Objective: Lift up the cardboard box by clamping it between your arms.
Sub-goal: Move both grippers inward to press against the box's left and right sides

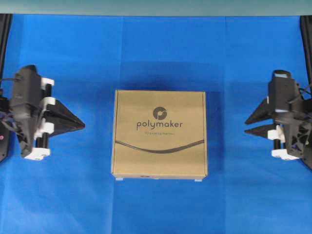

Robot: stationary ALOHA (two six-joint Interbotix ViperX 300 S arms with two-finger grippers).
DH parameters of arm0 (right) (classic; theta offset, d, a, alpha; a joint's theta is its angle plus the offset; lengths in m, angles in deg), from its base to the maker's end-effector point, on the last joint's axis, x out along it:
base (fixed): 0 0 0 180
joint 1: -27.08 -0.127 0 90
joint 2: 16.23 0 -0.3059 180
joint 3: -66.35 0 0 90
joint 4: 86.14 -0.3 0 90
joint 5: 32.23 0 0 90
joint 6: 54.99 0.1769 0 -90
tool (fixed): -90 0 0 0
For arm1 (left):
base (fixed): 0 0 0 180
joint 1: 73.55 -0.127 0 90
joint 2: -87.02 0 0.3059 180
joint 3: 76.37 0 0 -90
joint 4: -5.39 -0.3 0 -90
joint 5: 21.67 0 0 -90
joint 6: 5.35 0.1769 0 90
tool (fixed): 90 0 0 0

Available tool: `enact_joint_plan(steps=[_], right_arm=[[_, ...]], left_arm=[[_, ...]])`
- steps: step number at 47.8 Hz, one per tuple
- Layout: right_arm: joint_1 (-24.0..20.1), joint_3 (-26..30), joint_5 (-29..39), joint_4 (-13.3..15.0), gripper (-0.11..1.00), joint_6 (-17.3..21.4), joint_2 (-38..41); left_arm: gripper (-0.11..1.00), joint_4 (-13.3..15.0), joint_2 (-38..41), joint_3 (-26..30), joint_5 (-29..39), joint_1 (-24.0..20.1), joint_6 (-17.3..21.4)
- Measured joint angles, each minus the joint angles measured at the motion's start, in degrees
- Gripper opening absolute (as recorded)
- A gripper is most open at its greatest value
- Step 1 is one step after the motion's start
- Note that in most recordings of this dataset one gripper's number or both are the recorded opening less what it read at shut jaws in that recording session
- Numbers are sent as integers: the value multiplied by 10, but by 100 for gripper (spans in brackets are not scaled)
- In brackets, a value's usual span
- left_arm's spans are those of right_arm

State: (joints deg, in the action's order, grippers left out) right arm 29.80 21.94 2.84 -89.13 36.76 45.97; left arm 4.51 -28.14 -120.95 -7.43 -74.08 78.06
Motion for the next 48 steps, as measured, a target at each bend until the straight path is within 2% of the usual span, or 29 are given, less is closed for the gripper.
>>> enact_joint_plan(steps=[9,12,15,25,48], right_arm=[[5,2,32,3,75,-1,37],[5,2,42,5,90,-5,49],[5,1,55,8,98,-13,64],[5,1,64,11,100,-23,104],[5,-4,-68,14,100,-24,234]], left_arm=[[74,0,40,16,37,-2,4],[86,-1,54,20,40,-2,5],[89,-1,70,24,42,-1,9],[88,-1,121,36,44,-2,7],[88,-3,259,75,69,-6,12]])
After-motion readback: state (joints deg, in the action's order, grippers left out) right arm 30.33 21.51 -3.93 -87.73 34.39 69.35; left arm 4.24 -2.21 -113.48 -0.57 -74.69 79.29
